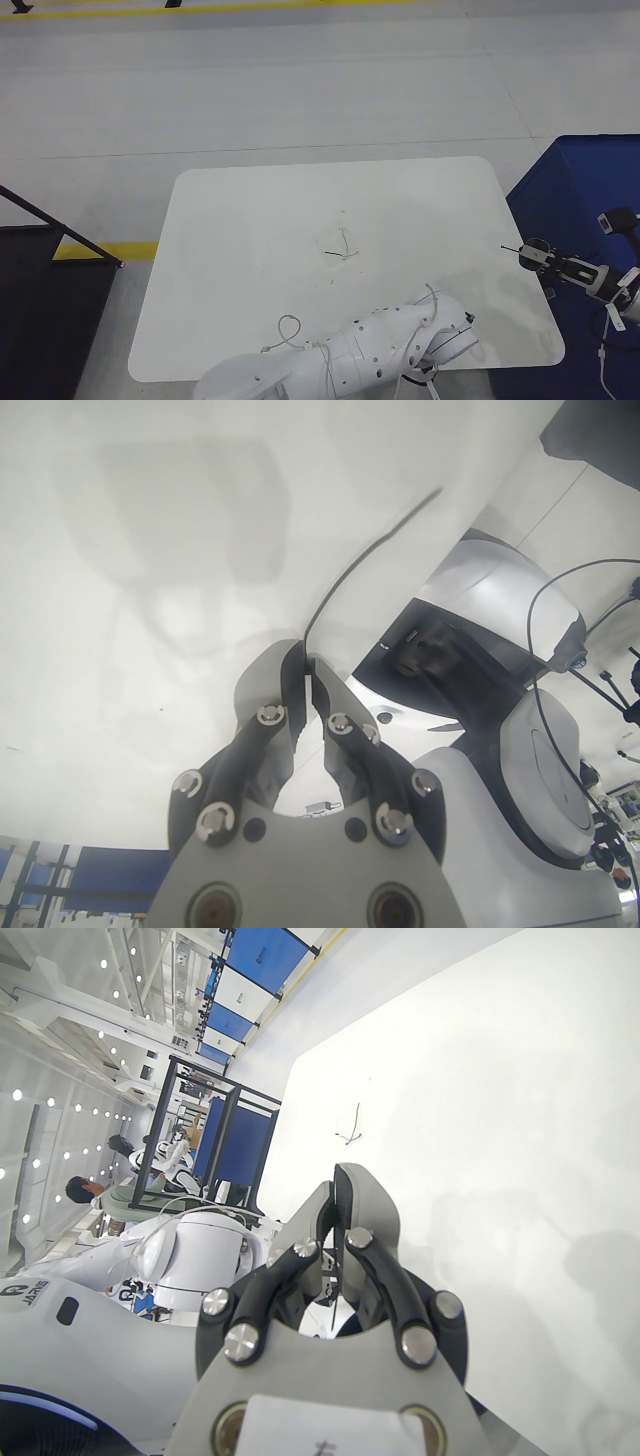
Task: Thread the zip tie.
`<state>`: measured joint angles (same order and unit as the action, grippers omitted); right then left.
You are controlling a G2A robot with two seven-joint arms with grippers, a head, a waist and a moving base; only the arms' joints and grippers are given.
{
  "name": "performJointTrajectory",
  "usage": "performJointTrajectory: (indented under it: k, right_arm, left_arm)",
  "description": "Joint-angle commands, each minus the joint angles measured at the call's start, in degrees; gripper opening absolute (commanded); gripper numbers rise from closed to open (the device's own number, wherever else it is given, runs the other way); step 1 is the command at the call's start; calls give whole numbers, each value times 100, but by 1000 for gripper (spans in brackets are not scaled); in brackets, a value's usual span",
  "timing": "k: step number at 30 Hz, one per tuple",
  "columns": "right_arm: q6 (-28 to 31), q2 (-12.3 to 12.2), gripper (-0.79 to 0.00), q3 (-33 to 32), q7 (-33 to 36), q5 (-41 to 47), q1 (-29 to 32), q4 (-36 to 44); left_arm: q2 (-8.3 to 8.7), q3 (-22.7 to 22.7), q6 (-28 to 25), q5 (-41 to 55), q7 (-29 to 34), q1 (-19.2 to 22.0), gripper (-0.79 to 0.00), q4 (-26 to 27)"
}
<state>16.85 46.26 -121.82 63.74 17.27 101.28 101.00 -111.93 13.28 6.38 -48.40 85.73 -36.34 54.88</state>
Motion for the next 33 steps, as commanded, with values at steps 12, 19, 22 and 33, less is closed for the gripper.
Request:
performJointTrajectory:
  k: [12,19,22,33]
  right_arm:
    - [0,0,-785,0,0,0,0,0]
    - [0,0,-785,0,0,0,0,0]
    - [0,0,-785,0,0,0,0,0]
    - [-1352,-304,-785,-571,2426,479,-609,-873]
  left_arm:
    - [176,481,568,-596,-42,15,-785,776]
    - [397,1041,662,-536,-219,-181,-785,1223]
    - [397,1041,662,-536,-219,-181,-785,1223]
    - [344,348,1607,-3425,-389,-450,-785,2115]
